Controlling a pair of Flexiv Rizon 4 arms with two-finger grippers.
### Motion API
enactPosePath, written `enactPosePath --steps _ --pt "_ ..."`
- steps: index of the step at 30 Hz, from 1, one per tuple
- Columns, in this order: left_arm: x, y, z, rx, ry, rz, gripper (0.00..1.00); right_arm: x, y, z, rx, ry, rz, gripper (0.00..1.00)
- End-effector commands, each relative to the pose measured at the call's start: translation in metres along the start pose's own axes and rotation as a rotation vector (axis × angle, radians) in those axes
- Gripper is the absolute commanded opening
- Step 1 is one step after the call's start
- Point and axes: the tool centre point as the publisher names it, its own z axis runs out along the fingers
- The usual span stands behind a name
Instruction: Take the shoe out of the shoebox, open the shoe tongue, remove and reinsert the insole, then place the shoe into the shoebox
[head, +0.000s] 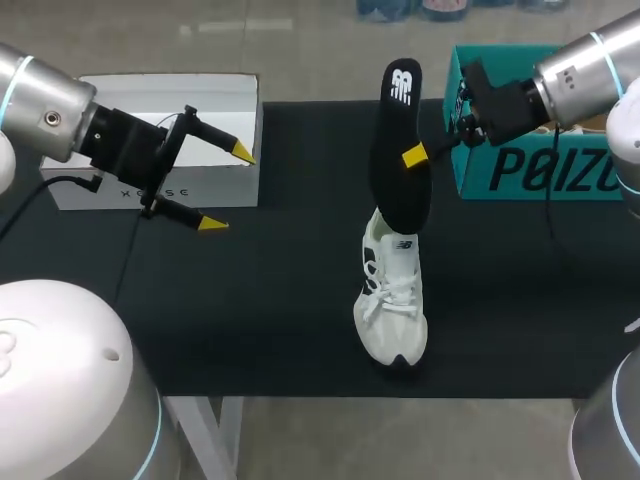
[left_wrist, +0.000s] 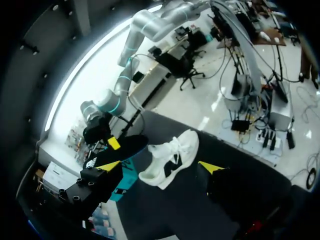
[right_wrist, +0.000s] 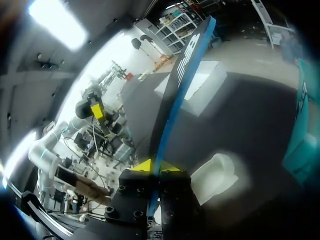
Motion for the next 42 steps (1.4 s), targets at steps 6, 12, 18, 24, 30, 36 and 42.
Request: enactPosePath --steps 6,12,18,24,30,36,42 --pt "0.001 -0.001 -0.001 -0.003 0.002 0.0 1.0 -0.026 0.025 0.023 0.003 0.025 -0.036 0.0" --pt "0.001 -0.001 -0.001 -0.003 0.002 0.0 1.0 -0.055 0.031 0.026 -0.037 0.048 -0.074 0.0" --pt "0.001 -0.001 -0.001 -0.003 0.002 0.0 1.0 -0.074 0.026 0.034 -0.045 0.054 -0.116 0.0" --pt "0.001 -0.001 -0.001 -0.003 0.002 0.0 1.0 -0.088 0.018 0.038 -0.065 0.047 -0.114 0.0" --pt "0.001 -0.001 -0.001 -0.003 0.002 0.0 1.0 -0.091 0.01 0.039 -0.094 0.037 -0.115 0.0" --pt "0.001 -0.001 -0.001 -0.003 0.002 0.0 1.0 -0.096 -0.005 0.041 -0.123 0.017 -0.102 0.0" --pt "0.001 -0.001 -0.001 -0.003 0.002 0.0 1.0 -0.092 -0.017 0.047 -0.126 0.008 -0.092 0.0"
